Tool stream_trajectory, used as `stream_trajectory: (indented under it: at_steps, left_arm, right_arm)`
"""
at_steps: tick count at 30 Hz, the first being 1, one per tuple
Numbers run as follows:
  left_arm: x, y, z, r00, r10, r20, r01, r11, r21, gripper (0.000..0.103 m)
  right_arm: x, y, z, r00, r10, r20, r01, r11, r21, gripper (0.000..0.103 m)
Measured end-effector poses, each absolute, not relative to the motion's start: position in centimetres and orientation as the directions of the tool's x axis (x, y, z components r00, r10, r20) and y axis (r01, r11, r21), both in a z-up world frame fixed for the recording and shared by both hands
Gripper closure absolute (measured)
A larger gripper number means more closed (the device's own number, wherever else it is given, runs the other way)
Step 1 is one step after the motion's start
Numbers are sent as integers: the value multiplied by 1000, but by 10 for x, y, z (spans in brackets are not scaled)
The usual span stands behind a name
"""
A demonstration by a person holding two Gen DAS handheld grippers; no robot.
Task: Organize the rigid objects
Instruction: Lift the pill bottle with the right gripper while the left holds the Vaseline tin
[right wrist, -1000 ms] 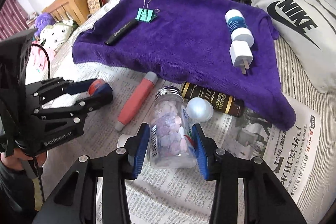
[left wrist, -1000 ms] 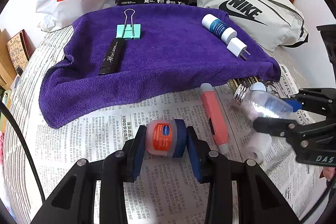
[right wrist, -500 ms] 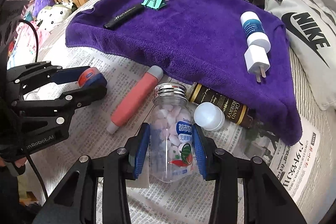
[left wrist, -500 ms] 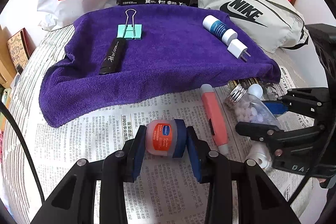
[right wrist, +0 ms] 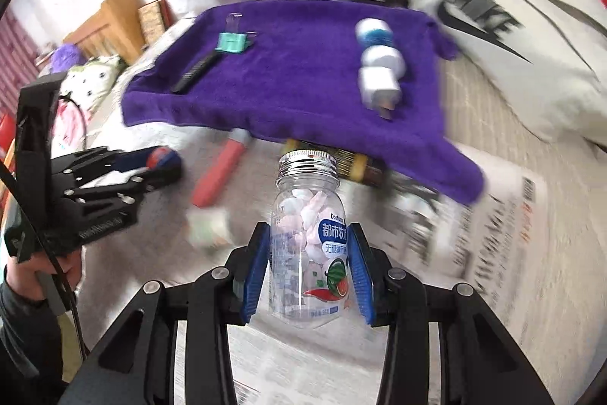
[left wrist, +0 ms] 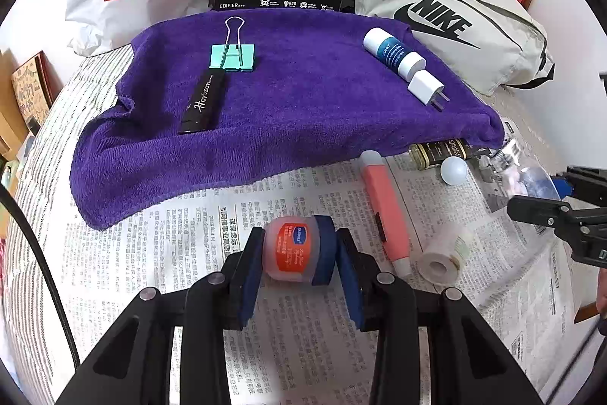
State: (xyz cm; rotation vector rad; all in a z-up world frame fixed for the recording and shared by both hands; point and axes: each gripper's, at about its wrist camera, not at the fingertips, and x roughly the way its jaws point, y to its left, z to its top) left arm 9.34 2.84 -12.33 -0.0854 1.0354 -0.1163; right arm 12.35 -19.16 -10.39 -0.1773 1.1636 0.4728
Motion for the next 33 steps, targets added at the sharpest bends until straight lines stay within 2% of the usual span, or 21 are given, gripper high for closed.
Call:
stream_trajectory:
  at_steps: [9, 17, 33]
  left_arm:
    - [95, 9, -126, 519, -33, -854, 85, 996, 13, 68]
    - [86, 39, -114, 516, -180, -837, 42, 982, -186, 68]
    - [97, 48, -91, 538, -186, -822, 42, 980, -194, 68]
  right_arm:
    - [121, -223, -123, 289, 254, -923, -368, 920, 138, 62]
    - [118, -228, -117, 306, 279, -910, -369, 916, 157, 62]
    - [132, -216, -110, 312, 318, -895, -400, 899, 180, 62]
